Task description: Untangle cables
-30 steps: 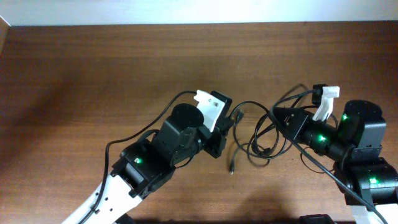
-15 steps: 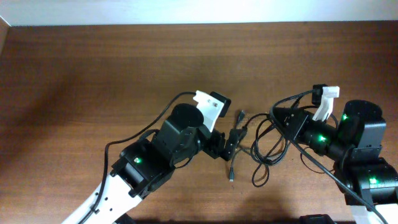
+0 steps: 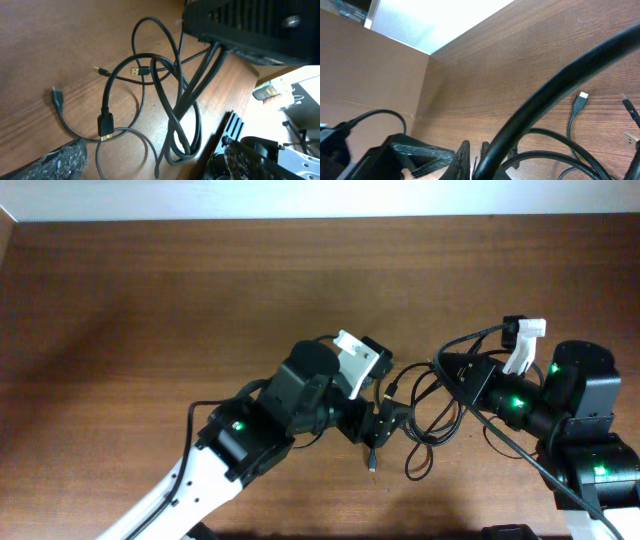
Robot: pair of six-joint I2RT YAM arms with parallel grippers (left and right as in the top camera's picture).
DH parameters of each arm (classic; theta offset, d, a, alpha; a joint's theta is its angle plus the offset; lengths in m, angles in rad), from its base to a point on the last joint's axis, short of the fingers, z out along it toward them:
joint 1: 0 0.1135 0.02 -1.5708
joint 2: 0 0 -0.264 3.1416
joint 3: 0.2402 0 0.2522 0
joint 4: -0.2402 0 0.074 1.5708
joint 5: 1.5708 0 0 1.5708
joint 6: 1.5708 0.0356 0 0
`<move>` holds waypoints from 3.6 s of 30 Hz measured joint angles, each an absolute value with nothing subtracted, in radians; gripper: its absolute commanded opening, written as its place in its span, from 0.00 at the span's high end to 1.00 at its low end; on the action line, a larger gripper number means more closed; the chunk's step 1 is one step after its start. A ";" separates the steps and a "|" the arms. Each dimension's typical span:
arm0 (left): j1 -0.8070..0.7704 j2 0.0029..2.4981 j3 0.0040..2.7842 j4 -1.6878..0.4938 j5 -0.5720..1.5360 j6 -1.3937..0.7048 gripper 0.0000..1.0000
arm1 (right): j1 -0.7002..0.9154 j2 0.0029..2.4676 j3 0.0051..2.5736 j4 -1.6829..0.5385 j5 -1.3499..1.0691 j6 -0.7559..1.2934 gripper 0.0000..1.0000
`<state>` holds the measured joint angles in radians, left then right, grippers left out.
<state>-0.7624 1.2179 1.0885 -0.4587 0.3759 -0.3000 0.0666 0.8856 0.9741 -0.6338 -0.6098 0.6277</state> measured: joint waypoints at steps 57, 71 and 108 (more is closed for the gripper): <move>-0.760 1.390 1.091 -0.302 0.482 -0.493 0.64 | 0.067 0.886 0.974 -0.635 -0.610 0.627 0.96; -0.766 1.390 1.091 -0.304 0.517 -0.492 1.00 | 0.067 0.886 0.974 -0.636 -0.610 0.625 0.96; -0.428 1.390 1.092 -0.119 0.865 -0.633 0.80 | 0.067 0.886 0.974 -0.639 -0.611 0.605 0.96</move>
